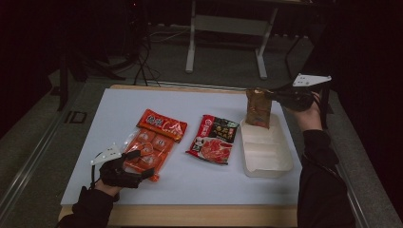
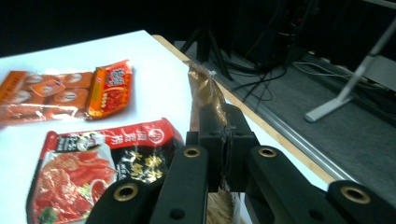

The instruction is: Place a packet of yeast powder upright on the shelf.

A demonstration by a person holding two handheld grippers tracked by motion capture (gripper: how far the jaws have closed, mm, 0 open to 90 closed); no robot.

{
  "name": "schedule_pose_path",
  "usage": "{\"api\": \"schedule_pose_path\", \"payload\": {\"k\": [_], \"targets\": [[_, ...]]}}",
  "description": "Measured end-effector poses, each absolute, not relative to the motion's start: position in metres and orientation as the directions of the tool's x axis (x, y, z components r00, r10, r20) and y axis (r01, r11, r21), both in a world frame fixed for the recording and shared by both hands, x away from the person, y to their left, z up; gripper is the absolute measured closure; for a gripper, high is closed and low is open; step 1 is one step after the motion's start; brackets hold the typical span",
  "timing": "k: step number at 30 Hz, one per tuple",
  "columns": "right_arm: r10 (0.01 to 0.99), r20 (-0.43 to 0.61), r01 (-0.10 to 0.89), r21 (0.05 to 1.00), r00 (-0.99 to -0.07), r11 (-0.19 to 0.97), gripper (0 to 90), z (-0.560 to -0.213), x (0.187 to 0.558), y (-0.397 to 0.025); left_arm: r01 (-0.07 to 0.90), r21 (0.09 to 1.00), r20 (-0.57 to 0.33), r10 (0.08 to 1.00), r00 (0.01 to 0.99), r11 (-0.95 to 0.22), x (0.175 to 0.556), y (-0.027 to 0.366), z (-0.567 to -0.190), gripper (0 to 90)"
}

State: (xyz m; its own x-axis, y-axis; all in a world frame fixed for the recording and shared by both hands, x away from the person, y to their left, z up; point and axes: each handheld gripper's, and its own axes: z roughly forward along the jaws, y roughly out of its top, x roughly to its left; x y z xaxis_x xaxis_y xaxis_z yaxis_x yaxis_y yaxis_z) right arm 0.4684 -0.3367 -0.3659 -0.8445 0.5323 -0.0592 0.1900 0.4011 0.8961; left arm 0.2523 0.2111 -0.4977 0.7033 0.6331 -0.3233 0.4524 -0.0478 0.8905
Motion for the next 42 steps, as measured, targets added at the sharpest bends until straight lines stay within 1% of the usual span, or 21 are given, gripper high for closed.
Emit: {"api": "schedule_pose_path", "payload": {"k": [4, 10, 16, 20, 23, 26, 32, 34, 37, 42], "targets": [[0.51, -0.027, 0.201, 0.9, -0.86, 0.387, 88.4, -0.369, 0.47, -0.331, 0.455, 0.889, -0.328, 0.634, 0.7, -0.043, 0.253, 0.212, -0.498, 2.1], [0.486, -0.013, 0.197, 0.905, -0.874, 0.377, 88.5, -0.374, 0.472, -0.324, 0.457, 0.889, -0.332, 0.632, 0.7, -0.039, 0.252, 0.211, -0.499, 2.1], [0.46, 0.053, 0.225, 0.917, -0.886, 0.328, 88.6, -0.382, 0.474, -0.321, 0.458, 0.888, -0.334, 0.633, 0.699, -0.038, 0.253, 0.211, -0.5, 2.1], [0.461, 0.043, 0.221, 0.914, -0.887, 0.341, 88.6, -0.384, 0.474, -0.317, 0.458, 0.888, -0.335, 0.633, 0.698, -0.035, 0.253, 0.211, -0.5, 2.1], [0.459, 0.041, 0.251, 0.877, -0.888, 0.408, 88.8, -0.394, 0.477, -0.308, 0.46, 0.887, -0.339, 0.633, 0.696, -0.031, 0.253, 0.212, -0.5, 2.1], [0.459, 0.057, 0.264, 0.877, -0.886, 0.401, 88.7, -0.403, 0.478, -0.305, 0.46, 0.888, -0.338, 0.633, 0.696, -0.031, 0.253, 0.212, -0.5, 2.1], [0.545, 0.04, 0.289, 0.879, -0.838, 0.38, 88.3, -0.404, 0.478, -0.315, 0.462, 0.887, -0.343, 0.632, 0.695, -0.026, 0.253, 0.211, -0.501, 2.1], [0.594, 0.033, 0.323, 0.863, -0.804, 0.389, 88.4, -0.406, 0.478, -0.32, 0.461, 0.887, -0.344, 0.634, 0.693, -0.022, 0.253, 0.212, -0.501, 2.1], [0.62, 0.06, 0.34, 0.875, -0.783, 0.345, 88.3, -0.409, 0.477, -0.329, 0.459, 0.888, -0.343, 0.636, 0.691, -0.019, 0.254, 0.212, -0.5, 2.1], [0.662, 0.052, 0.351, 0.877, -0.748, 0.328, 86.6, -0.41, 0.475, -0.34, 0.457, 0.889, -0.343, 0.638, 0.689, -0.017, 0.253, 0.213, -0.5, 2.1]]}}
